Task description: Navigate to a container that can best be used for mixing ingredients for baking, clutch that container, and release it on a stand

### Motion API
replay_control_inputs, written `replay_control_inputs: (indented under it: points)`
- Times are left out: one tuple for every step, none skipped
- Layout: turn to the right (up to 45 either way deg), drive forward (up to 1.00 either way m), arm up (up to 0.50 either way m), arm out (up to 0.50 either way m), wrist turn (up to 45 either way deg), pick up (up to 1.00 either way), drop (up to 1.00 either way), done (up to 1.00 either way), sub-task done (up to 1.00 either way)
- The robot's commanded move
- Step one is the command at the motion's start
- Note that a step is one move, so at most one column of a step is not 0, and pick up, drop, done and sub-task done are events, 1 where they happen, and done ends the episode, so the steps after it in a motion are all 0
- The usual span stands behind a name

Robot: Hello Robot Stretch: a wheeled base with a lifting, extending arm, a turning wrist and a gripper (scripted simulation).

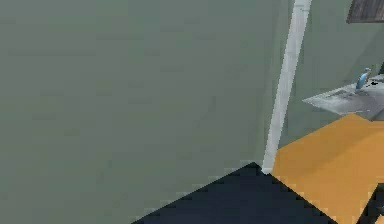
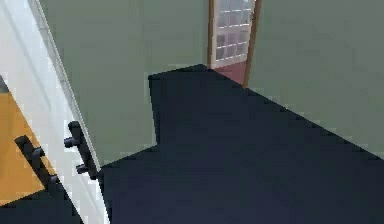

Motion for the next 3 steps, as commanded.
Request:
replay_control_inputs:
  points:
    - [9.0, 0.0, 0.0, 0.0, 0.0, 0.0, 0.0, 0.0, 0.0]
    - [0.0, 0.55, 0.0, 0.0, 0.0, 0.0, 0.0, 0.0, 0.0]
    - [39.0, 0.0, 0.0, 0.0, 0.0, 0.0, 0.0, 0.0, 0.0]
